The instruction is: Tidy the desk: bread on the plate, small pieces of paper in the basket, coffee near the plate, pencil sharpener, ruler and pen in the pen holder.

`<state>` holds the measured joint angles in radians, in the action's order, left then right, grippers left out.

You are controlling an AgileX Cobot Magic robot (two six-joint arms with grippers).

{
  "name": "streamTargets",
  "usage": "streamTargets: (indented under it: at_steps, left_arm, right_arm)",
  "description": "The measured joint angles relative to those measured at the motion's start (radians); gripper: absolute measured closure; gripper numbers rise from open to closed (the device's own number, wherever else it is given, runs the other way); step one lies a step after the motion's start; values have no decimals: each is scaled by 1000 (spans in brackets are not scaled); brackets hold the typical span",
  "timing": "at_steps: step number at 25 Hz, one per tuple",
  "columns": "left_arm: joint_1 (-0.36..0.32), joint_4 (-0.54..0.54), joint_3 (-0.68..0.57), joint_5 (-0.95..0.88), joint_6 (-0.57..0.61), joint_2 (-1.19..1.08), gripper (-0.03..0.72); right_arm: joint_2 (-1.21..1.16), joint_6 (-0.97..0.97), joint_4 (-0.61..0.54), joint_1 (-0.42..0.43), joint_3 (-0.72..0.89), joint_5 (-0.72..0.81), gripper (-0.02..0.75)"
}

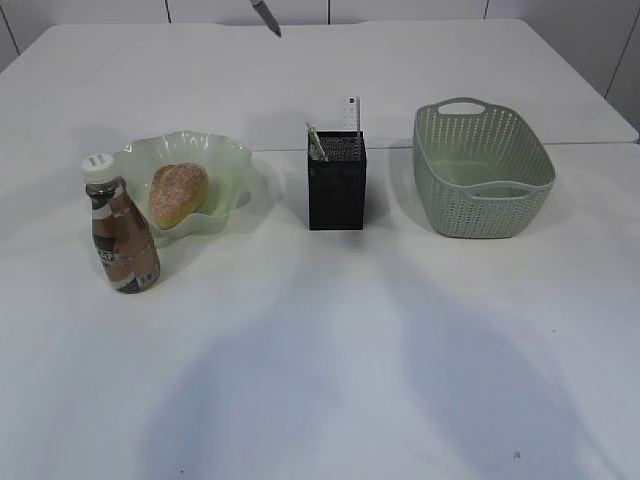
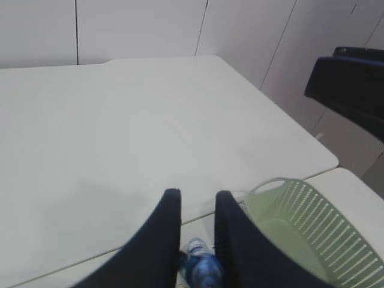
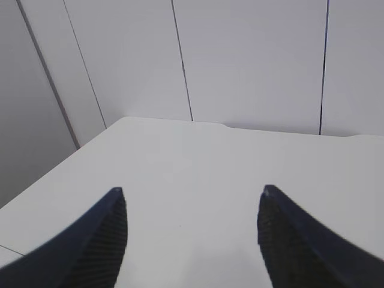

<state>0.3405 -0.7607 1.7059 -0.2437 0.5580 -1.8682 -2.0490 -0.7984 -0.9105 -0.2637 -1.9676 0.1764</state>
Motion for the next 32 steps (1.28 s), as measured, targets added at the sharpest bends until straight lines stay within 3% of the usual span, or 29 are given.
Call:
streamTargets:
  at_steps: [6, 18, 28, 32]
  left_arm:
    - [0, -157, 0, -50, 0, 0, 595]
    - [-50, -170, 0, -496, 0, 0, 595]
    - [-66, 29, 79, -588, -4, 0, 595]
    - [-66, 98, 131, -627, -29, 0, 595]
  right_arm:
    - [0, -2, 2, 0, 0, 2, 205]
    - [0, -18, 2, 11, 0, 28, 205]
    - [0, -21, 8, 83, 0, 156, 205]
    - [0, -21, 39, 109, 0, 320, 205]
